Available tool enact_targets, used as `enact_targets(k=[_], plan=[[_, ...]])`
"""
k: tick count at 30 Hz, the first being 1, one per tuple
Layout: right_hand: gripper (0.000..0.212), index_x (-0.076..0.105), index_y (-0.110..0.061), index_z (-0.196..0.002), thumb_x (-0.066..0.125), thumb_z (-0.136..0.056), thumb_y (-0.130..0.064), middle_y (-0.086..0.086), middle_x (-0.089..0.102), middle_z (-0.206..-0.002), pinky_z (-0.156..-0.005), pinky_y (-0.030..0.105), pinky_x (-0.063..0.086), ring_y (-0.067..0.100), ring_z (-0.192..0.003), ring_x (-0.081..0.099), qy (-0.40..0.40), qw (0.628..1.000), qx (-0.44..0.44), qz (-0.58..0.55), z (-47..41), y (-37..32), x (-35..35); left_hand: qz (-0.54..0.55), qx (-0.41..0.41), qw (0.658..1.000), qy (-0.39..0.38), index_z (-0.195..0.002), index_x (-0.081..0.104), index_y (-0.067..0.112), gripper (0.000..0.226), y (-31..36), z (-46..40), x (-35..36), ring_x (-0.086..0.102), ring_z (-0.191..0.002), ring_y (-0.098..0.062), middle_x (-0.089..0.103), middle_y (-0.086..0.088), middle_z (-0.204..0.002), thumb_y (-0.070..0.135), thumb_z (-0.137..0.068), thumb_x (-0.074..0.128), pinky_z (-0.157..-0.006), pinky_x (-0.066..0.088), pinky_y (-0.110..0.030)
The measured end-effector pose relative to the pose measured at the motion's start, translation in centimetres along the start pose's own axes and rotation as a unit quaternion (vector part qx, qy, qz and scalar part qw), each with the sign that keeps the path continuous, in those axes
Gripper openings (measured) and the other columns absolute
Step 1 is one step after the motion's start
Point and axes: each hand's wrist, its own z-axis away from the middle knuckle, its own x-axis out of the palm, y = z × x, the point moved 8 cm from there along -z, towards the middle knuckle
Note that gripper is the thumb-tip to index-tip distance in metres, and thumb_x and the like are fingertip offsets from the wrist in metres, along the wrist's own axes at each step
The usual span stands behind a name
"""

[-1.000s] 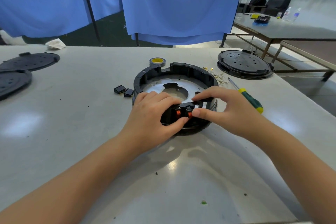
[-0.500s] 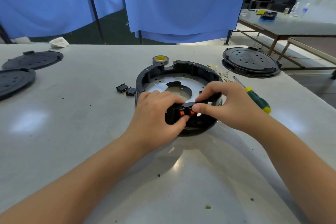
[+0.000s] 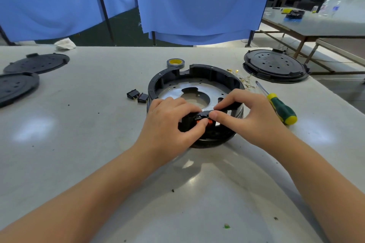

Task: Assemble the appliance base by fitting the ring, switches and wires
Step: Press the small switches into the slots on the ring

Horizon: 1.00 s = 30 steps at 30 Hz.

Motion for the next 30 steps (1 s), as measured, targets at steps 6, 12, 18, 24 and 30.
enact_targets(k=[6,12,18,24,30], plan=[[0.009,0.068,-0.031,-0.075,0.077,-0.074,-0.03,-0.011,0.065,-0.075,-0.073,0.014,0.042,0.004,-0.079,0.059,0.017,0.999,-0.02,0.025,0.28,-0.53,-0.12,0.026,-0.01,1.0,0.009,-0.087,0.076,0.033,0.024,-0.18,-0.13,-0.15,0.059,-0.079,-0.005,0.068,0.016,-0.077,0.047,-0.086,0.056,-0.085,0.037,-0.031],[0.01,0.069,-0.026,-0.076,0.078,-0.075,-0.023,-0.009,0.066,-0.076,-0.072,0.01,0.041,0.004,-0.079,0.058,0.017,1.0,-0.009,0.013,0.15,-0.19,-0.07,0.067,-0.005,0.996,-0.051,-0.095,0.076,0.035,0.023,-0.43,-0.71,-0.18,0.064,-0.087,-0.004,0.072,0.019,-0.087,0.044,-0.089,0.056,-0.085,0.04,-0.043],[0.012,0.07,-0.021,-0.079,0.079,-0.073,-0.026,-0.011,0.066,-0.076,-0.077,0.017,0.043,0.005,-0.081,0.059,0.029,0.999,-0.015,0.031,0.38,-0.31,0.02,0.091,0.009,0.996,-0.025,-0.098,0.077,0.03,0.019,-0.53,-0.6,-0.5,0.064,-0.098,0.003,0.071,0.022,-0.1,0.037,-0.088,0.062,-0.087,0.046,-0.047],[0.014,0.068,-0.021,-0.075,0.079,-0.073,-0.03,-0.011,0.063,-0.075,-0.079,0.028,0.043,0.007,-0.079,0.056,0.05,0.995,-0.026,0.08,0.45,-0.9,0.17,0.063,0.046,0.997,0.017,-0.09,0.078,0.028,0.014,-0.05,-0.44,-0.61,0.067,-0.092,0.0,0.072,0.022,-0.097,0.028,-0.087,0.065,-0.077,0.048,-0.049],[0.015,0.069,-0.016,-0.081,0.076,-0.078,-0.029,-0.01,0.063,-0.079,-0.077,0.023,0.041,0.01,-0.081,0.055,0.045,0.994,-0.045,0.089,0.52,-0.96,0.4,0.067,0.058,0.996,0.015,-0.093,0.079,0.022,0.018,-0.32,-0.37,-0.54,0.069,-0.09,-0.007,0.073,0.016,-0.099,0.031,-0.09,0.062,-0.08,0.048,-0.046]])
